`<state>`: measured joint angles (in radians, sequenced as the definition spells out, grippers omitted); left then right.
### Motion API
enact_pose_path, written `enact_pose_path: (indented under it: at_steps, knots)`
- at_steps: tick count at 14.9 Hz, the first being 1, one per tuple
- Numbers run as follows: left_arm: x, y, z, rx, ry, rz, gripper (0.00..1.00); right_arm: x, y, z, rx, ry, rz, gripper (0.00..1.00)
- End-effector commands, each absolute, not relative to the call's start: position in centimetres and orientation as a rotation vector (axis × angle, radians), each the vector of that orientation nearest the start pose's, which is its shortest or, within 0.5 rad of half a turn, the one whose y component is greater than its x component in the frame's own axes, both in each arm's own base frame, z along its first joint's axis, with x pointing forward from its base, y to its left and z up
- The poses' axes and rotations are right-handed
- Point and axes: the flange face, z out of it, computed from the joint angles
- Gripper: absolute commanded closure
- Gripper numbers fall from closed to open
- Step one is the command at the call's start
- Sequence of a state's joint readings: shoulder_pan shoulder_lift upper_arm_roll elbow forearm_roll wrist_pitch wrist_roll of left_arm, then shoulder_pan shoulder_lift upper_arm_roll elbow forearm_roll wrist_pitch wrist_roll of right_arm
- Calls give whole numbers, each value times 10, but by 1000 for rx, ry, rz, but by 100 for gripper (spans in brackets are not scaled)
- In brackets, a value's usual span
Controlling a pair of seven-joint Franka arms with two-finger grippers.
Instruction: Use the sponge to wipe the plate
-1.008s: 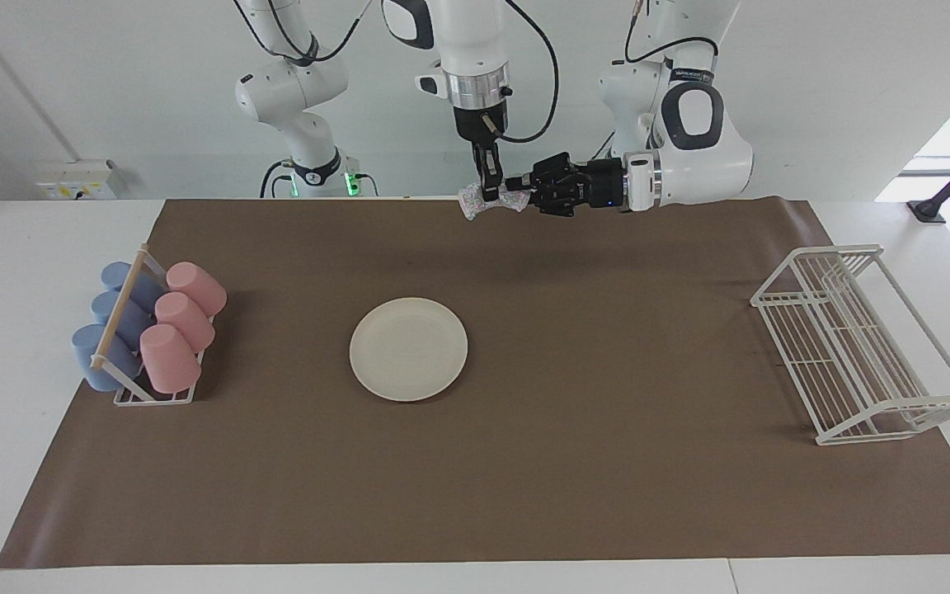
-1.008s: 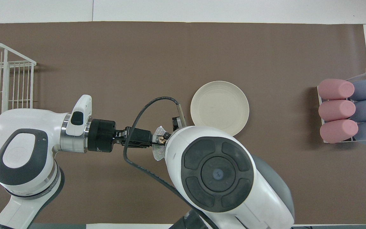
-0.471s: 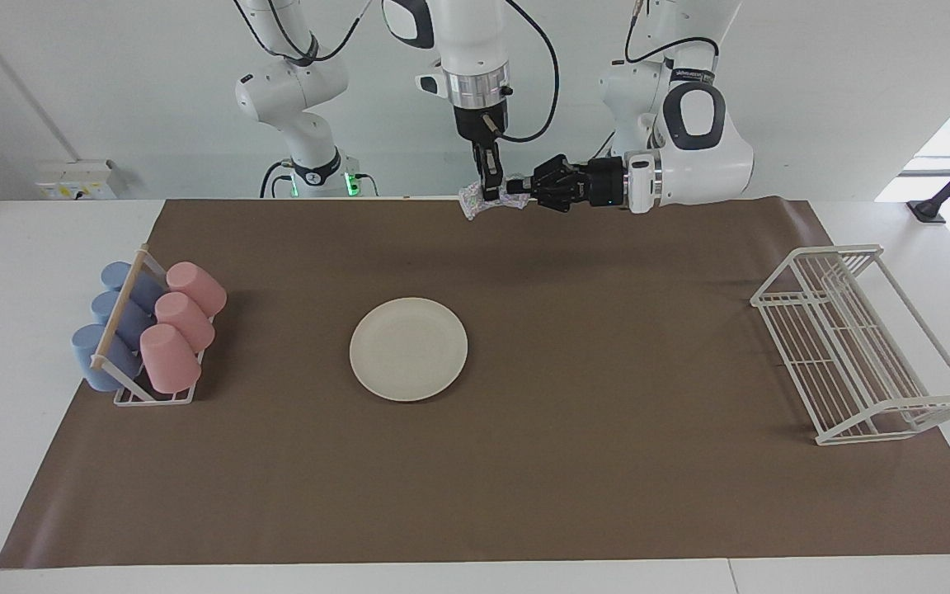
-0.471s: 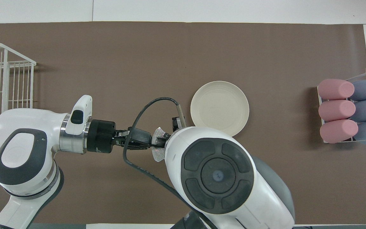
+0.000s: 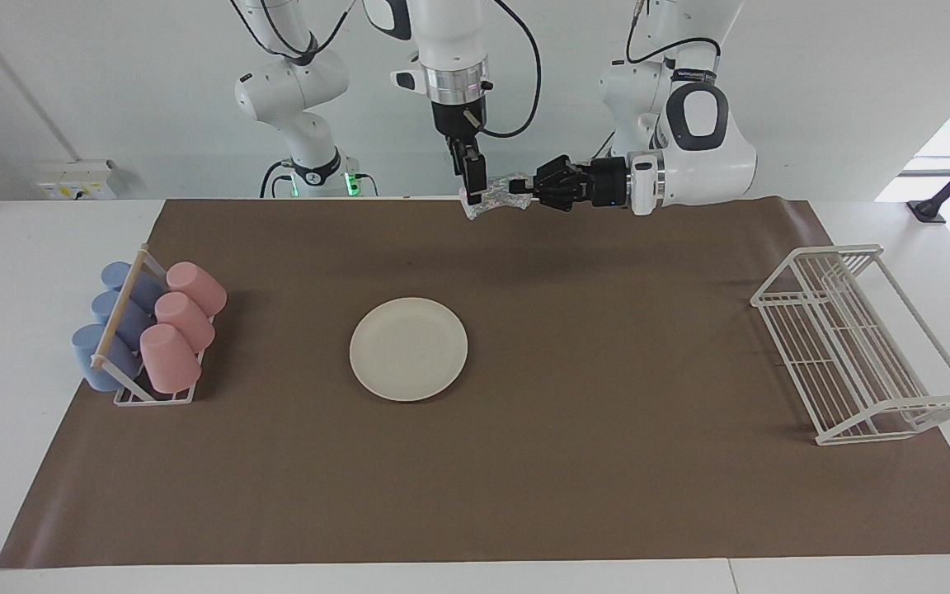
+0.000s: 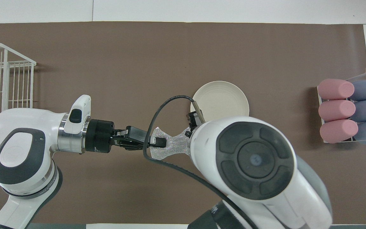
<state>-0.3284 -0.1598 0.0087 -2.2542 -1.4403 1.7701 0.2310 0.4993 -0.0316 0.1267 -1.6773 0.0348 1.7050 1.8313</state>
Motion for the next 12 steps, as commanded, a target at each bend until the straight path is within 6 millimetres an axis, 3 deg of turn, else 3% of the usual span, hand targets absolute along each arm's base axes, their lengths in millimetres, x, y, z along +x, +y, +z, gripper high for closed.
enact_pose_path:
  at_steps: [1, 5, 6, 9, 12]
  knots:
    - [438, -230, 470, 1855, 35, -374, 100, 459, 270, 607, -2769, 1482, 17, 0]
    - [442, -224, 476, 1975, 19, -389, 100, 496, 174, 608, -3003, 978, 60, 0]
    - [445, -214, 474, 2002, 33, -386, 100, 505, 148, 606, -3041, 838, 65, 0]
    - [457, -200, 487, 2114, 72, -390, 100, 529, 89, 605, -3052, 627, -9, 0]
    - [479, -183, 491, 2237, 218, -402, 100, 535, 53, 602, -3097, 344, -20, 0]
